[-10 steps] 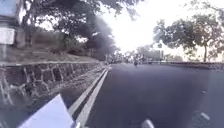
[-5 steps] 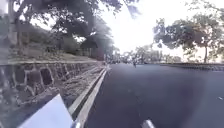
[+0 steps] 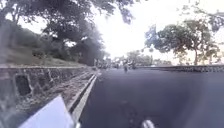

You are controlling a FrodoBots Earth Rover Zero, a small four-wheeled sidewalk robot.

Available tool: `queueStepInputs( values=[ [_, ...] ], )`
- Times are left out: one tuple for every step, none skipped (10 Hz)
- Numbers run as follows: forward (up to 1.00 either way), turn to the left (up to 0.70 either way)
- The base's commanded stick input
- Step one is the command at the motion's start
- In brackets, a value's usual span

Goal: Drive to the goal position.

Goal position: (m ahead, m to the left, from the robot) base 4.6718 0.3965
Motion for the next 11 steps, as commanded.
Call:
queueStepInputs(
  values=[
    [0.85, -0.06],
    [0.85, -0.19],
    [0.85, -0.31],
    [0.85, -0.29],
    [0.85, -0.23],
    [0.85, -0.17],
    [0.85, -0.1],
    [0.85, -0.02],
    [0.85, 0.0],
    [0.85, 0.0],
    [0.85, 0.0]
  ],
)
